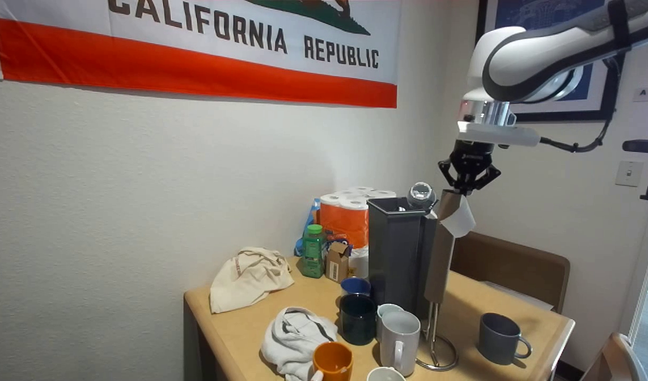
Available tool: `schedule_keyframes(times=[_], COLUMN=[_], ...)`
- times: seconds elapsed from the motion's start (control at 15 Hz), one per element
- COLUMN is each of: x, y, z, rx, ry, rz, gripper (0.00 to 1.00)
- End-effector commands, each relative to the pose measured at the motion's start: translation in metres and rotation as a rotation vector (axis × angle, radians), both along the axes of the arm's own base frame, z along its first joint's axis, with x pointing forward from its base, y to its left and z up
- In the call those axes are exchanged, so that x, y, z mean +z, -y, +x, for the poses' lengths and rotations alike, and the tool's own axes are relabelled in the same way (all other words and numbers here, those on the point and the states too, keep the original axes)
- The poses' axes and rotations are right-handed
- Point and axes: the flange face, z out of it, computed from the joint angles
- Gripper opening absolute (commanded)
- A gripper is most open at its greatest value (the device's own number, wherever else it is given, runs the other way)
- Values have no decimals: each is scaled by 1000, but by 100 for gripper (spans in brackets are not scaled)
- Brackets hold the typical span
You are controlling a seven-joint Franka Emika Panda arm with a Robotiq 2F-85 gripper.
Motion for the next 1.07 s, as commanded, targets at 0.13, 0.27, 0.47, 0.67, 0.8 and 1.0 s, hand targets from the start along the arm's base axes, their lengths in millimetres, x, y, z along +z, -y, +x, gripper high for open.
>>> schedule_keyframes(times=[0.13, 0.27, 0.47, 0.67, 0.8, 1.0], x=[84, 115, 162, 201, 221, 247], y=[-19, -28, -39, -49, -55, -70], z=[-3, -6, -11, -13, -11, -5], rx=[97, 140, 187, 212, 218, 239], ry=[-52, -55, -42, 1, 31, 99], rz=[-91, -114, -147, -176, -199, -225], gripper=[1, 1, 1, 1, 1, 1])
